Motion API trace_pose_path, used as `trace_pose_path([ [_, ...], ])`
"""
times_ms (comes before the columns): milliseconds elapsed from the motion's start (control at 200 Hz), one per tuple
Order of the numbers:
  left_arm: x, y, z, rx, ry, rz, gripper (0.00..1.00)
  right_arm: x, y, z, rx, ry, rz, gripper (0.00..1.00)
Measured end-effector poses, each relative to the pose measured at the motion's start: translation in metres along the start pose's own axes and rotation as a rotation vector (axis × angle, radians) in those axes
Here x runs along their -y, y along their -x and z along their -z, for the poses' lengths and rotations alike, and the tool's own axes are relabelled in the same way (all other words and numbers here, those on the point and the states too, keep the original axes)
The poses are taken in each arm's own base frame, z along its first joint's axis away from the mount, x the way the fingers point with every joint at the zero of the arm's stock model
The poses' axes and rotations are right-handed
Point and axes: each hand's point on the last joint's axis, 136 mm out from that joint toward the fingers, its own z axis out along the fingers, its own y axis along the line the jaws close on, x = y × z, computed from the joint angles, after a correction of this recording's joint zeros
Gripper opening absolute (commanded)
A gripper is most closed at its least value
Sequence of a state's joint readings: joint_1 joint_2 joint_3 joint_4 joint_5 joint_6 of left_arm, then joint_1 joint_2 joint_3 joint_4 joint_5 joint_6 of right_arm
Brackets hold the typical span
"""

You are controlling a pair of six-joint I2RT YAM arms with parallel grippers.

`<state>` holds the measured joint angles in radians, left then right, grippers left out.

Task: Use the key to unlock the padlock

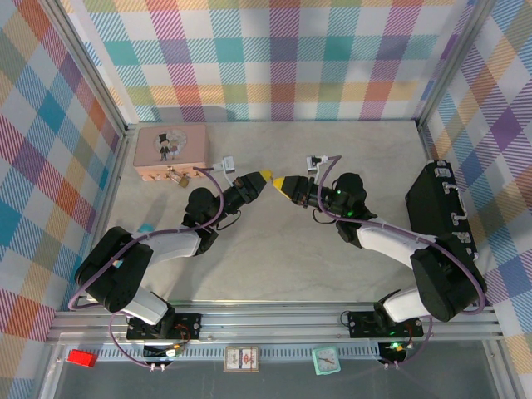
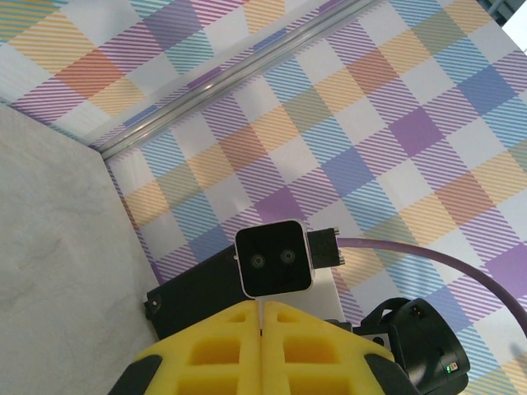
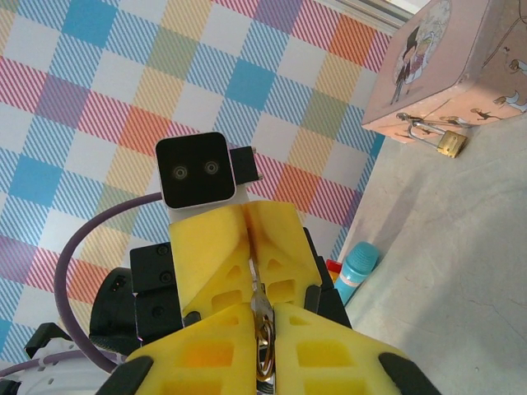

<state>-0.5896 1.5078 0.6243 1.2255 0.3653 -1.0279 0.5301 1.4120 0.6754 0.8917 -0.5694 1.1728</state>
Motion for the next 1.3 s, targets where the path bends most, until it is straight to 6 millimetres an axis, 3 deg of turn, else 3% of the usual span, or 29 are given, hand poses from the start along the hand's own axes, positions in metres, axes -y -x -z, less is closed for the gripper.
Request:
trace_pose_path([
  [345, -0.001, 0.000, 0.000, 0.005, 0.005, 0.002, 0.01, -0.001, 0.000, 0.001, -0.001, -0.006, 0.008, 0.06],
  [505, -0.007, -0.006, 0.000, -0.027, 0.042, -0.002, 0.16, 0.003, -0.003, 0.004, -0.011, -0.057, 0.015, 0.00],
  [665, -0.013, -0.014, -0.004, -0.110, 0.137, -0.048, 0.46, 0.000, 0.000, 0.010, -0.017, -0.140, 0.064, 0.00],
  [750, -0.008, -0.012, 0.003, -0.129, 0.174, -0.087, 0.55, -0.001, 0.000, 0.017, -0.015, -0.193, 0.099, 0.00],
  [970, -0.001, 0.015, 0.034, -0.118, 0.343, -0.285, 0.67, 0.002, -0.006, 0.042, -0.045, -0.346, 0.218, 0.00],
  [1080, -0.006, 0.033, 0.050, -0.100, 0.477, -0.395, 0.68, 0.010, -0.014, 0.055, -0.076, -0.422, 0.265, 0.00],
  [1185, -0.026, 0.056, 0.067, -0.080, 0.654, -0.484, 0.73, 0.018, -0.021, 0.068, -0.108, -0.486, 0.301, 0.00],
  [1300, -0.071, 0.086, 0.096, -0.064, 0.888, -0.516, 0.74, 0.021, -0.027, 0.080, -0.130, -0.531, 0.338, 0.00],
])
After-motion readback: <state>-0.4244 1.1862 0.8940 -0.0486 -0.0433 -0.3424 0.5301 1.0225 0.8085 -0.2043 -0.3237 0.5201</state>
